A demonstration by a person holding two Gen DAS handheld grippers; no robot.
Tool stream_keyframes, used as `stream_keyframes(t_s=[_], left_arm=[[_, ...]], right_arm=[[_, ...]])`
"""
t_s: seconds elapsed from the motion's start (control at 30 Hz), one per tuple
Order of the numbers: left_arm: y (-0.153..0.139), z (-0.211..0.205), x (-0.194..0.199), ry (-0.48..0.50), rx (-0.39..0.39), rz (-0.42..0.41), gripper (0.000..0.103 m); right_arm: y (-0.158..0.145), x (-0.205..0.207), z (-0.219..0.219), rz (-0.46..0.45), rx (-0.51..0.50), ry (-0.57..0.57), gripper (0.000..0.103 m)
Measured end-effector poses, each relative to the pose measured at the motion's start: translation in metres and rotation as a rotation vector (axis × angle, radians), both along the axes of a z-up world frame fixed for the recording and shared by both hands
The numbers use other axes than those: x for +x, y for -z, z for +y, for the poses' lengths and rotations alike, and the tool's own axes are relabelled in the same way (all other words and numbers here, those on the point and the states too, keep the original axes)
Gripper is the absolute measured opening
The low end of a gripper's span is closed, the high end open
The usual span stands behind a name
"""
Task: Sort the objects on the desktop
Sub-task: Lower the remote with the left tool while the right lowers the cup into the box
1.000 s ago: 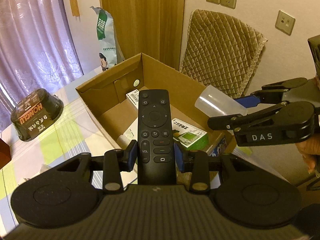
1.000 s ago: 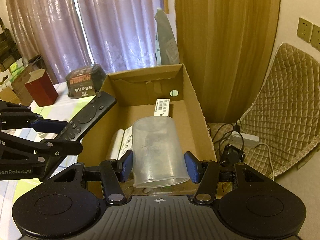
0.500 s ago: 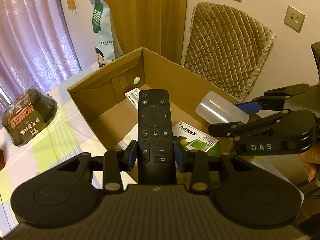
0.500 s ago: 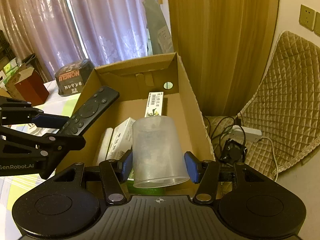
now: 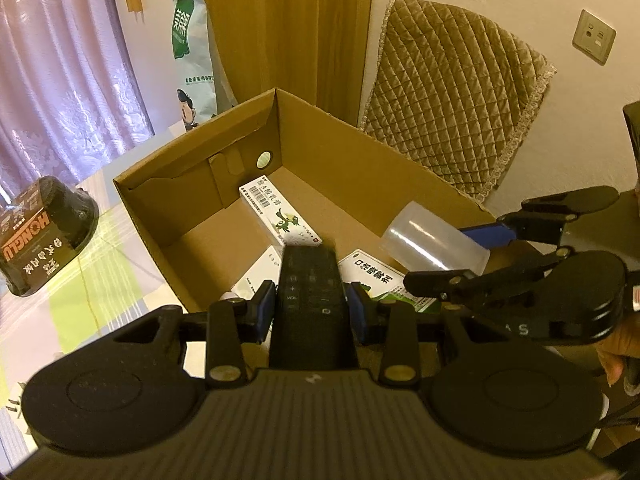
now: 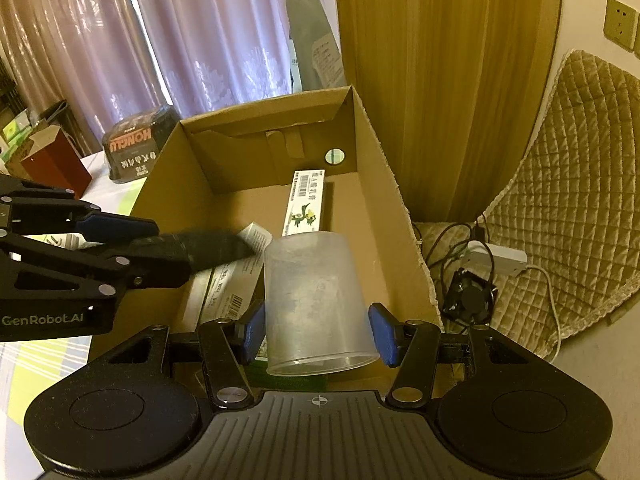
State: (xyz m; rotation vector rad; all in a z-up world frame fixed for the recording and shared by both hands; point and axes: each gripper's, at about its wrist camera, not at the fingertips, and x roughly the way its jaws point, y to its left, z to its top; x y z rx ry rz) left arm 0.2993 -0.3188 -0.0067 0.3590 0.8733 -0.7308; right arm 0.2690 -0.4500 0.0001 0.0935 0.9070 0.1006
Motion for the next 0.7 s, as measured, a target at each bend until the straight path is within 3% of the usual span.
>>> stream_keyframes(t_s=[0.03,0.7], left_arm=[[0.0,0.0,0.001,-0.002,-0.001,0.0,0.016],[-0.002,0.014,0.005,-0.034,-0.013,-0.003,0.019]], right_arm=[[0.0,0.001,0.0,0.001,0.0,-0.001,0.054],[0.002,0.003,0.008,0.002,-0.004,-0.012,0.054]])
